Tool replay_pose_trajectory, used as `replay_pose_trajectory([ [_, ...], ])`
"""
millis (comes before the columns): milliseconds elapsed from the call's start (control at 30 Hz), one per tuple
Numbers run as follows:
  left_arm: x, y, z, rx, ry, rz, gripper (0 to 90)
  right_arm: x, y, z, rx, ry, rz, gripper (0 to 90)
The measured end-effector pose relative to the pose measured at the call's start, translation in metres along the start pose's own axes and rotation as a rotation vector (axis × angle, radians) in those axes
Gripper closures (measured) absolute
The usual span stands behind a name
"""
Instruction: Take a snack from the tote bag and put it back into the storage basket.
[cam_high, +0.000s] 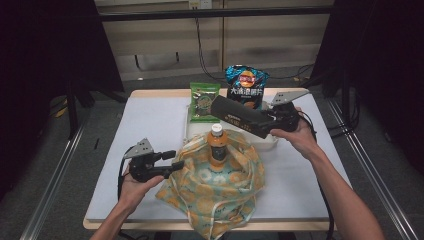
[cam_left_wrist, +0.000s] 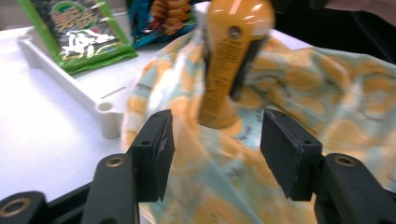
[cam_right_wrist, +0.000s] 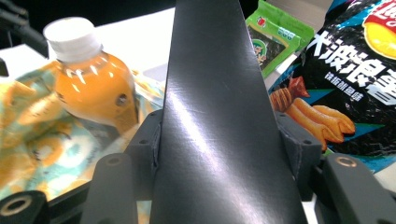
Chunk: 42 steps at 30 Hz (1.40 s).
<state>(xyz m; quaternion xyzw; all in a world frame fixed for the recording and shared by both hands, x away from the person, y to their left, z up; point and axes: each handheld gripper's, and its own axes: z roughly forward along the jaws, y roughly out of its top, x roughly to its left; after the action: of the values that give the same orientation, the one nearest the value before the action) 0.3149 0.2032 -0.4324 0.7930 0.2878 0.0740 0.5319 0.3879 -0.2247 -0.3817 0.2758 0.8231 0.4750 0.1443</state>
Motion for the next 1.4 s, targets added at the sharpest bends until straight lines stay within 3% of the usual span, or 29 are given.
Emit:
replay_pose_trajectory([
  [67,0.004,-0.001,0.011,0.019,0.001,-0.009,38.3,-0.003,-0.002,0.009,0.019,0.007,-0.027,43.6],
  [167,0.007,-0.005,0.022,0.072,0.007,-0.019,32.3,-0.008,-0.004,0.017,0.036,0.001,-0.027,43.6],
  [233,0.006,-0.007,0.025,0.085,0.023,-0.015,34.9,-0.011,-0.005,0.021,0.043,-0.001,-0.024,43.6],
  [267,0.007,-0.011,0.028,0.099,0.007,-0.017,37.7,-0.012,-0.005,0.023,0.049,-0.001,-0.024,43.7],
  [333,0.006,-0.015,0.030,0.122,0.030,-0.009,54.8,-0.014,-0.005,0.026,0.055,0.005,-0.025,43.7],
  [433,0.007,-0.017,0.031,0.135,0.009,-0.015,85.5,-0.018,-0.006,0.031,0.064,0.001,-0.030,43.7],
  [500,0.007,-0.018,0.028,0.140,-0.011,-0.013,89.2,-0.021,-0.007,0.035,0.073,-0.002,-0.033,43.7],
  [600,0.001,-0.022,0.023,0.159,-0.053,-0.017,89.7,-0.023,-0.009,0.040,0.077,0.000,-0.025,43.7],
  [800,-0.005,-0.023,0.015,0.158,-0.083,-0.013,89.7,-0.027,-0.016,0.052,0.106,0.007,-0.025,43.7],
  [1000,-0.006,-0.024,0.005,0.130,-0.085,-0.031,89.3,-0.029,-0.023,0.066,0.123,0.020,-0.020,43.6],
  [1033,-0.006,-0.026,0.004,0.131,-0.082,-0.049,89.2,-0.029,-0.024,0.070,0.130,0.025,-0.021,43.7],
  [1133,-0.006,-0.026,0.004,0.142,-0.075,-0.037,88.4,-0.029,-0.025,0.073,0.135,0.033,-0.021,43.6],
  [1400,-0.003,-0.025,0.000,0.106,-0.070,-0.028,80.7,-0.022,-0.030,0.088,0.140,0.071,-0.023,43.5],
])
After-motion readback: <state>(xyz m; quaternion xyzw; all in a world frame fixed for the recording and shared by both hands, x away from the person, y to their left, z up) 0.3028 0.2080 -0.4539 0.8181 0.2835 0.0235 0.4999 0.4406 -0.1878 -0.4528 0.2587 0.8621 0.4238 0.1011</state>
